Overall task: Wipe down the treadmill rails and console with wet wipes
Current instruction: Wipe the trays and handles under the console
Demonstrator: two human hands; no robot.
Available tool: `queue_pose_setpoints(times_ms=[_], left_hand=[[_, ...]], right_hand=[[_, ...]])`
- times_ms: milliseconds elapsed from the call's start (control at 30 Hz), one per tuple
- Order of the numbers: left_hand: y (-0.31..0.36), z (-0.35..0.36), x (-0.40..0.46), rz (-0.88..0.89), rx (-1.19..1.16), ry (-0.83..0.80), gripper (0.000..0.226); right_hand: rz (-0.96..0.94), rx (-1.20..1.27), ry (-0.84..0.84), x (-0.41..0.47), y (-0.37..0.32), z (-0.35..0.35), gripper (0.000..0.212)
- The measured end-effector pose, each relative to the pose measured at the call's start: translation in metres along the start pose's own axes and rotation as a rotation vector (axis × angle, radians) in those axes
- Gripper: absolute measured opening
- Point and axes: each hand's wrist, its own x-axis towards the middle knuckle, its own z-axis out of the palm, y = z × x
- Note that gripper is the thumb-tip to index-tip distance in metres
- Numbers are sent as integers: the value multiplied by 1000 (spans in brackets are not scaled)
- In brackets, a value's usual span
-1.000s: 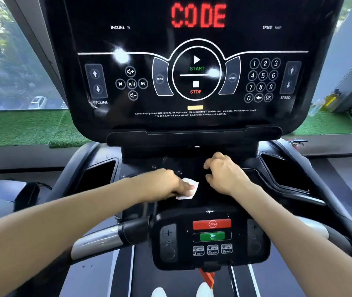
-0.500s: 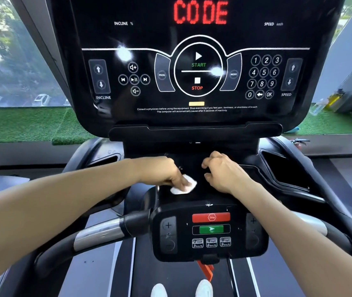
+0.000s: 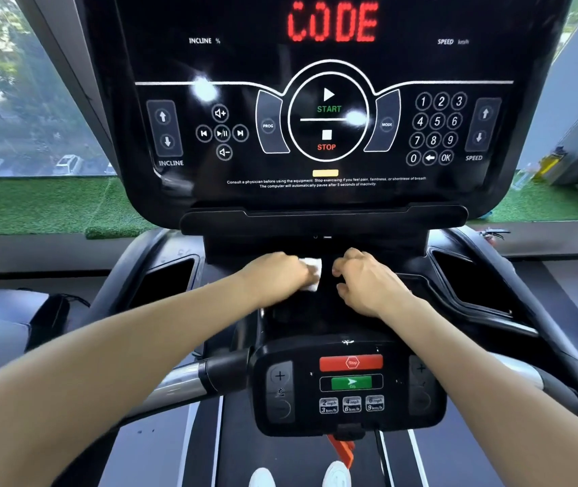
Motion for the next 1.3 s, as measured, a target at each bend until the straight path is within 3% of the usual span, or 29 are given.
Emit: queue_pose_setpoints(times_ms=[67, 300, 367, 433, 500, 633, 767, 867, 967, 1067, 1133, 1200, 1300], left_hand=[[5, -6, -3, 6, 138, 80, 8], [-10, 16, -14, 75, 266, -58, 14], [-10, 15, -8, 43, 140, -66, 11], [-3, 10, 0, 25, 23, -42, 40], [4, 7, 7, -5, -33, 16, 37], [-1, 0, 3, -21, 289, 108, 14], [-12, -10, -14, -32, 619, 220, 20], [-10, -7, -22, 24, 563, 47, 24], [-7, -6, -44, 203, 568, -43, 26], [-20, -8, -49, 301, 324, -138, 23], [-34, -9, -40, 249, 181, -191, 28], [-37, -6, -26, 83, 10, -205, 44], [-35, -5, -7, -103, -90, -91, 40]], right_hand=[[-5, 0, -10, -1, 0, 0, 31], [-16, 30, -10, -3, 0, -1, 32], [-20, 25, -17, -3, -2, -1, 31], [-20, 16, -23, -3, -2, -1, 31], [-24, 8, -27, -3, -1, 0, 31], [-26, 8, -45, -4, -1, -1, 33], [-40, 9, -54, -8, -3, -3, 33], [-43, 9, -65, -10, -2, -3, 31], [-37, 11, -77, -10, 0, -2, 29], [-45, 6, -79, -8, 0, 0, 27], [-44, 8, -86, -7, 0, 1, 26], [-47, 16, -89, -5, 1, 1, 26], [-62, 23, -87, -3, 2, 2, 25]])
